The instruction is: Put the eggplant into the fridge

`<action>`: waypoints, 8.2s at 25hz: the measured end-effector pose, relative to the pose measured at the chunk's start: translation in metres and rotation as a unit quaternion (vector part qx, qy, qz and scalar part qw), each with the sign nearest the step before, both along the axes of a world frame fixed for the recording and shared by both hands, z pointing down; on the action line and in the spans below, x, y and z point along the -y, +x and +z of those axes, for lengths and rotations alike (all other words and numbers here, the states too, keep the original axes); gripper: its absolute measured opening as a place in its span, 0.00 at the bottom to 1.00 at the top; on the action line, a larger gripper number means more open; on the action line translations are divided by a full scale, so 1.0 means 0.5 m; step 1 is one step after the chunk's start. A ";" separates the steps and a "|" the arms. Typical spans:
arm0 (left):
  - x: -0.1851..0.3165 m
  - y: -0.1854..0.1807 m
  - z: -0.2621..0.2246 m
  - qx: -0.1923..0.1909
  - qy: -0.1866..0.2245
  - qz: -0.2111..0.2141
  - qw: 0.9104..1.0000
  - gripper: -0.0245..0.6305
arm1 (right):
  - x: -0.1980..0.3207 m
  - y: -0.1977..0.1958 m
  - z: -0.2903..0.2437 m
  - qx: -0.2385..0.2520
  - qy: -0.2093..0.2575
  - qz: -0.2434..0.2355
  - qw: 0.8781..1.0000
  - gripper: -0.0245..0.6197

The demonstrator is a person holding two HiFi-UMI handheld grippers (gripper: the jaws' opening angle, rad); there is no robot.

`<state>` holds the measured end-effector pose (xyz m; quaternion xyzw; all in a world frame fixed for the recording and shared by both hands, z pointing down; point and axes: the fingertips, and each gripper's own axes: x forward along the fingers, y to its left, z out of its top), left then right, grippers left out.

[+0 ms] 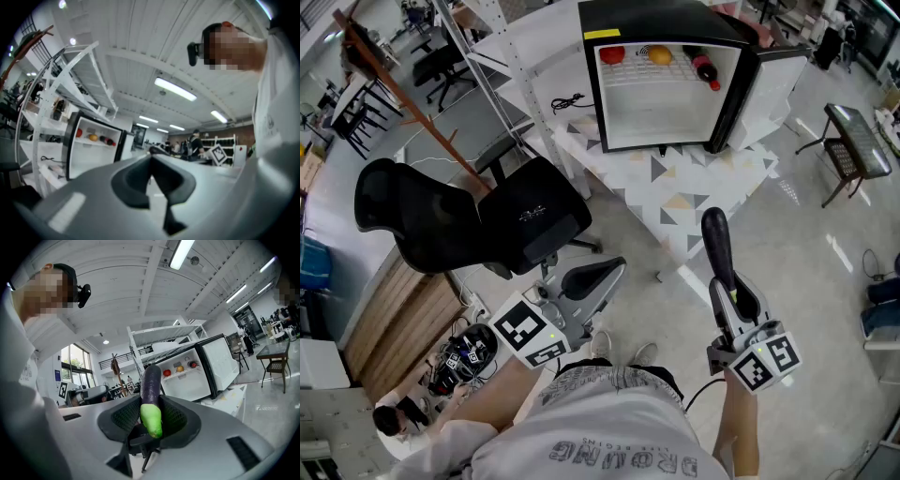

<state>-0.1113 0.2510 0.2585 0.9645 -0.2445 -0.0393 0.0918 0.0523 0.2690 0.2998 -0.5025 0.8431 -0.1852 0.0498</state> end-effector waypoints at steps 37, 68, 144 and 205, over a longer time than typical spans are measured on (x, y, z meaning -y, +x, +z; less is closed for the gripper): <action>0.016 0.182 0.033 0.014 0.005 -0.051 0.999 0.05 | 0.022 0.213 0.050 0.039 -0.003 -0.015 0.999 0.23; 0.456 0.144 0.119 0.014 -0.050 -0.028 0.998 0.05 | 0.446 0.171 0.109 0.012 -0.054 0.011 0.998 0.23; 0.808 0.139 0.277 0.070 -0.125 -0.006 0.990 0.05 | 1.183 0.195 0.509 -0.231 -0.105 0.119 0.960 0.23; 0.774 0.176 0.204 0.059 -0.089 -0.005 0.994 0.05 | 1.062 0.160 0.366 -0.229 -0.073 0.060 0.969 0.11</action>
